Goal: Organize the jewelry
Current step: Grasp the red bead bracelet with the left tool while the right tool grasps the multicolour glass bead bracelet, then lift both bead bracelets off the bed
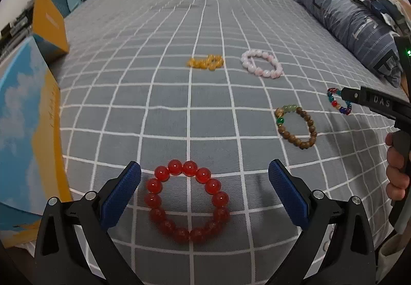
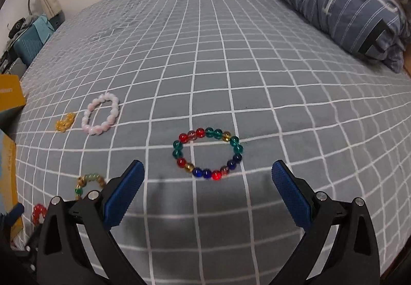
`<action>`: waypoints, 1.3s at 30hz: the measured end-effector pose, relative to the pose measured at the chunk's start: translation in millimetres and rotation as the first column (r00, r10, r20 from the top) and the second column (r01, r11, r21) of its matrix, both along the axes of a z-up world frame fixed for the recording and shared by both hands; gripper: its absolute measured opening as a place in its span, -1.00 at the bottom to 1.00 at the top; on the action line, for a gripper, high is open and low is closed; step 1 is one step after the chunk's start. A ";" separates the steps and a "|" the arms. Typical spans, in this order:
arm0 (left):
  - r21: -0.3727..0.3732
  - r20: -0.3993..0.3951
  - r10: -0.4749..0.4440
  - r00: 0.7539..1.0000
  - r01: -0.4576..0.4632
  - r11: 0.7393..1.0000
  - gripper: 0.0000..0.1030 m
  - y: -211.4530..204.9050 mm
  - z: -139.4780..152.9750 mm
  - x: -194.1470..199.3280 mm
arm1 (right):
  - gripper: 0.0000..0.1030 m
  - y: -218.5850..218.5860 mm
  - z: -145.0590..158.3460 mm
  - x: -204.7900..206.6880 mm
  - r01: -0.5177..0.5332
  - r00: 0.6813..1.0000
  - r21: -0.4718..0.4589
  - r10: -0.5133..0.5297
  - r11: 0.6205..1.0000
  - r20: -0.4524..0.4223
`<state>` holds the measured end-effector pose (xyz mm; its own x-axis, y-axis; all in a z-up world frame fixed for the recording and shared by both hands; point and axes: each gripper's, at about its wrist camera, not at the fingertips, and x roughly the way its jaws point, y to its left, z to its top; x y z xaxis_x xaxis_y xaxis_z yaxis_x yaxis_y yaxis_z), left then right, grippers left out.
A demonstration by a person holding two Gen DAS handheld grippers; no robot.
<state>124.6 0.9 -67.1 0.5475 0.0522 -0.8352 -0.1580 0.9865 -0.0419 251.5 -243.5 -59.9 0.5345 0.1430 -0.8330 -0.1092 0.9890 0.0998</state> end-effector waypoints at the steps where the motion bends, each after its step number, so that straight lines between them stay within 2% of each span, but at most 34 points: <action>1: -0.010 -0.006 0.003 1.000 -0.003 1.000 0.89 1.7 -1.9 0.6 | 0.85 -1.6 -4.5 4.1 0.006 1.000 0.011 -0.006 1.000 -0.004; 12: -0.001 -0.066 0.020 0.998 -0.021 1.000 0.89 3.0 -24.1 11.9 | 0.85 1.8 -28.8 34.7 0.013 0.999 -0.002 -0.013 1.000 -0.050; 18: -0.046 -0.080 0.027 0.996 -0.031 0.998 0.88 9.9 -27.1 12.4 | 0.85 0.7 -29.1 37.0 0.017 0.999 0.000 -0.017 1.000 -0.049; 22: -0.030 -0.102 0.011 0.995 -0.014 0.999 0.85 7.2 -28.2 12.8 | 0.69 -0.3 -30.1 35.7 0.031 0.998 -0.010 -0.032 0.999 -0.051; 25: -0.028 -0.109 0.012 0.994 -0.016 0.999 0.75 7.1 -28.2 12.2 | 0.54 -1.1 -30.1 36.1 0.039 0.998 0.002 -0.039 0.999 -0.055; 31: -0.036 -0.123 0.009 0.992 -0.014 0.999 0.44 10.3 -26.7 10.0 | 0.13 0.7 -30.3 33.6 0.029 0.999 -0.018 -0.030 0.999 -0.042; 33: -0.046 -0.128 0.012 0.992 -0.018 0.999 0.21 12.4 -25.6 9.1 | 0.01 1.6 -30.0 33.2 0.022 0.999 -0.025 -0.023 0.999 -0.041; 36: -0.058 -0.123 -0.004 0.992 -0.003 0.998 -0.06 10.8 -23.6 8.7 | -0.31 -0.3 -29.6 32.7 0.023 0.999 -0.020 -0.024 1.000 -0.040; 37: -0.052 -0.119 -0.012 0.993 0.006 0.999 -0.13 9.2 -23.4 8.9 | -0.50 -0.8 -29.7 32.3 0.022 0.999 -0.016 -0.023 1.000 -0.039; 38: -0.051 -0.116 -0.018 0.993 0.012 0.999 -0.29 7.8 -22.8 8.6 | -0.65 -1.7 -29.8 31.6 0.021 0.999 -0.013 -0.022 1.000 -0.038; 39: -0.056 -0.110 -0.024 0.994 0.018 0.998 -0.47 6.3 -21.7 8.0 | -0.65 -3.0 -29.7 30.7 0.024 0.999 -0.005 -0.025 1.000 -0.036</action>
<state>132.6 7.2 -88.8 0.4523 -0.0064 -0.8919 -0.1436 0.9864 -0.0799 282.2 -246.5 -89.6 0.5074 0.1266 -0.8524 -0.0813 0.9918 0.0988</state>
